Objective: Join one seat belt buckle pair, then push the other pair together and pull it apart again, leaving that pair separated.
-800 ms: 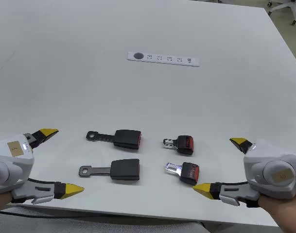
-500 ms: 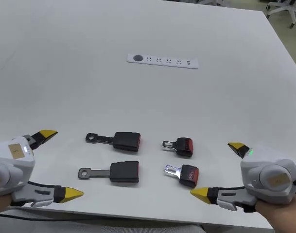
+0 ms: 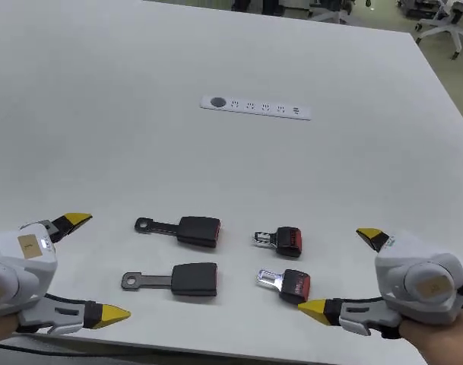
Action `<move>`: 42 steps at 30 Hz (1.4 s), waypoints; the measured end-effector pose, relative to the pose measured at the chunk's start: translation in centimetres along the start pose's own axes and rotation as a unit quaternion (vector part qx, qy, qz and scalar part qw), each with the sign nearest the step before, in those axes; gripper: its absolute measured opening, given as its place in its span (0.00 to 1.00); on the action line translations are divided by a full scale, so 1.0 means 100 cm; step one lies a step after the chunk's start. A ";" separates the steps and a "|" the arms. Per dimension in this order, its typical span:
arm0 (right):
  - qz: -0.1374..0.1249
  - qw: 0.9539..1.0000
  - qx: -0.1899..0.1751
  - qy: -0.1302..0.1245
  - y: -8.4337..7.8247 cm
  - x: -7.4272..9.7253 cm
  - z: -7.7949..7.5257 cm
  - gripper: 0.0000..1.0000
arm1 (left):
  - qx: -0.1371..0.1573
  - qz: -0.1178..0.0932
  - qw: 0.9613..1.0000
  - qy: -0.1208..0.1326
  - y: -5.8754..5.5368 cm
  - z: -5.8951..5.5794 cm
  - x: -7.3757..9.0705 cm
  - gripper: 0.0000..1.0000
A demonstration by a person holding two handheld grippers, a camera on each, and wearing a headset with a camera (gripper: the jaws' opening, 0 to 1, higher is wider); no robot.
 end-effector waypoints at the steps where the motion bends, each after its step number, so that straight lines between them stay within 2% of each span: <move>1: -0.001 1.000 0.001 -0.001 0.000 0.000 0.000 0.99 | 0.001 -0.001 1.000 0.000 -0.001 0.001 0.000 1.00; 6: 0.002 1.000 0.005 -0.005 -0.001 -0.001 -0.001 0.98 | 0.007 -0.005 1.000 -0.006 0.001 -0.002 -0.001 0.98; 12: 0.003 1.000 0.011 -0.005 0.001 0.000 0.001 0.97 | 0.001 0.001 1.000 -0.008 -0.002 -0.001 -0.001 0.98; 14: 0.005 1.000 0.011 -0.007 0.000 0.001 0.001 0.97 | 0.007 0.000 1.000 -0.005 -0.003 0.000 -0.001 0.98; 16: 0.014 1.000 0.010 -0.005 -0.002 0.001 0.001 0.92 | 0.023 0.000 1.000 0.002 -0.005 0.003 0.001 0.97; 19: 0.014 1.000 0.006 -0.007 -0.004 0.001 0.000 0.93 | 0.008 0.005 1.000 0.005 -0.006 0.005 0.000 0.97; 23: 0.012 1.000 0.011 -0.007 -0.005 0.002 0.001 0.95 | 0.002 0.009 1.000 -0.003 -0.005 -0.001 -0.002 0.98; 29: 0.008 1.000 0.015 -0.008 -0.002 0.003 0.002 0.99 | 0.003 0.010 1.000 -0.003 -0.006 -0.001 -0.002 0.99; 33: 0.007 1.000 0.018 -0.008 -0.002 0.001 0.000 0.99 | 0.000 0.019 1.000 -0.007 -0.008 -0.003 -0.003 0.98; 37: 0.010 1.000 0.022 -0.005 -0.003 0.002 0.004 0.99 | -0.017 0.023 1.000 -0.013 -0.005 -0.009 -0.004 0.97; 39: 0.011 1.000 0.023 -0.004 -0.002 0.002 0.004 0.98 | -0.027 0.029 0.999 -0.017 -0.008 -0.009 -0.004 0.97; 42: 0.012 1.000 0.023 -0.003 -0.002 0.001 0.004 0.97 | -0.028 0.033 0.999 -0.018 -0.007 -0.012 -0.003 0.96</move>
Point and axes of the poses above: the centre of the closed fingertips' face, and the gripper's own axes: x roughly backward along the fingers, z roughly to its left, y roughly out of its top, the point moved 5 cm from there along x, roughly backward along the fingers, and after that the axes turned 12 degrees about -x, right-handed, at the moved point
